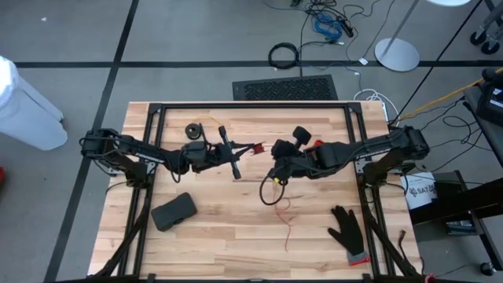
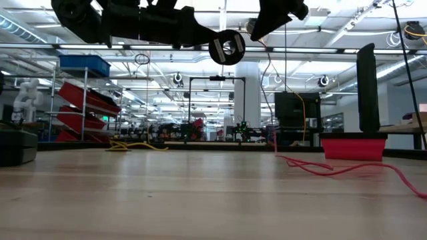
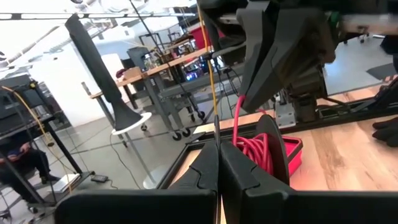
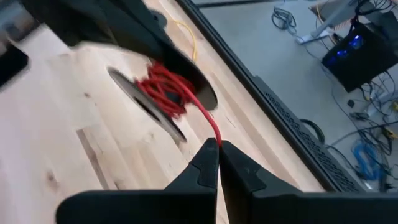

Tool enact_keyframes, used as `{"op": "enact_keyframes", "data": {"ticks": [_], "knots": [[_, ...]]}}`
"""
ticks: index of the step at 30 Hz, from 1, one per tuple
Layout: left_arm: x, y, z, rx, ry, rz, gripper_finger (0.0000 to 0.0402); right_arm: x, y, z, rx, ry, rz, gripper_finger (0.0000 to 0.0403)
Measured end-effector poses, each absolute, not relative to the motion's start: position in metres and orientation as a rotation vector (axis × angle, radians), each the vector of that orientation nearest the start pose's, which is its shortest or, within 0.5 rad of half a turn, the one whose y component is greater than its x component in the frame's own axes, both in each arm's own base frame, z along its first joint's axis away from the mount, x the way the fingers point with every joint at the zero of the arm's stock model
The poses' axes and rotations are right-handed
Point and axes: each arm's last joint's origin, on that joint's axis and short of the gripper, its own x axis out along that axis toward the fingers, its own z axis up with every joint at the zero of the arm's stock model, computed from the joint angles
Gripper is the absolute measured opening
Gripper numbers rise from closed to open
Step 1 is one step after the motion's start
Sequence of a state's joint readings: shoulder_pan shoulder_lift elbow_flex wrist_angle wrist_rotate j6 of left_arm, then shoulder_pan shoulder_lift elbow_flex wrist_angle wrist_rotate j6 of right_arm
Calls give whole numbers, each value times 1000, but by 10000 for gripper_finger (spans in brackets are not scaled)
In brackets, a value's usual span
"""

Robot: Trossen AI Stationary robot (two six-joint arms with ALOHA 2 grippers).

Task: Coil cords
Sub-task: Coil the red wire onto the black spool

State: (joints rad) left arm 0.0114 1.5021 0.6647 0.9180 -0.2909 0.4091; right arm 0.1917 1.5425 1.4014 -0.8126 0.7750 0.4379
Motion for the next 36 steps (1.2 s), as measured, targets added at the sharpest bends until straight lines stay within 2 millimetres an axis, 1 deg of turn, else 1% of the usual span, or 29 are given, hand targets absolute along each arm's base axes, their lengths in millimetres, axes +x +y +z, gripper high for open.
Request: {"op": "enact_keyframes", "data": {"ticks": [11,15,17,25,31,36], "knots": [[306,8,233,391,-32,279,0,305,36,315,-132,811,-719,0],[306,8,233,385,-34,271,0,303,31,307,-147,838,-752,0],[306,8,233,379,-37,257,0,303,30,301,-151,847,-757,0],[306,8,234,358,-52,241,0,302,25,265,-171,859,-765,0],[306,8,237,308,-95,228,0,305,21,242,-175,806,-757,0],[305,8,239,303,-113,228,0,308,19,228,-179,739,-737,0]]}}
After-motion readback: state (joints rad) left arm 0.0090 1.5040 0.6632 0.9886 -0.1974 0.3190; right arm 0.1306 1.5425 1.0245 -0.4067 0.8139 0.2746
